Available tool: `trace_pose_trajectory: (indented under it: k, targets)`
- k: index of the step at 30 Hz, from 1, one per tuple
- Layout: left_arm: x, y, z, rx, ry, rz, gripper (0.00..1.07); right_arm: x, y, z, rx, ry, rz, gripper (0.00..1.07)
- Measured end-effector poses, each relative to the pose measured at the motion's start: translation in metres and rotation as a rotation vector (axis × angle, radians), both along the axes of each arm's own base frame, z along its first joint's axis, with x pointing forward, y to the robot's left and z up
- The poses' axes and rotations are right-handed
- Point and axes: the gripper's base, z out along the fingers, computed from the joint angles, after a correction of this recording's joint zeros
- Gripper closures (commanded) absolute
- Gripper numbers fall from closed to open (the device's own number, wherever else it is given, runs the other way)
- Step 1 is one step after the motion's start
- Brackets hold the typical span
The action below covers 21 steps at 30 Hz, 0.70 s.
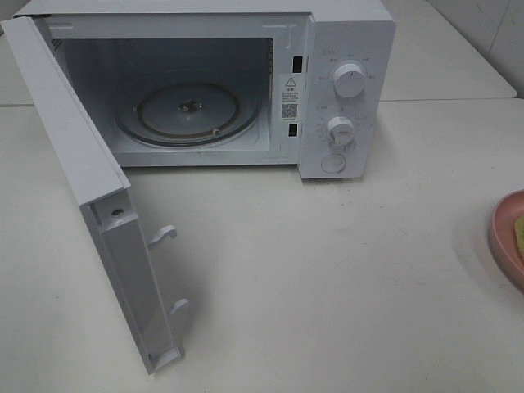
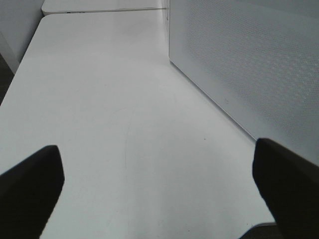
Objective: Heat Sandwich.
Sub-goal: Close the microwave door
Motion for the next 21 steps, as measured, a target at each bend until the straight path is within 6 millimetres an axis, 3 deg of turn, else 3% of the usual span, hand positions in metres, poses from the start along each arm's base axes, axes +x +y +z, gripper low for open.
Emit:
trace_pose_trajectory:
  k: [21]
  targets:
    - [0.0000, 0.0000, 0.0000, 0.000, 0.000, 0.000, 0.09, 0.0000, 0.0000, -0.0020, -0.002, 0.015, 0.000, 0.33]
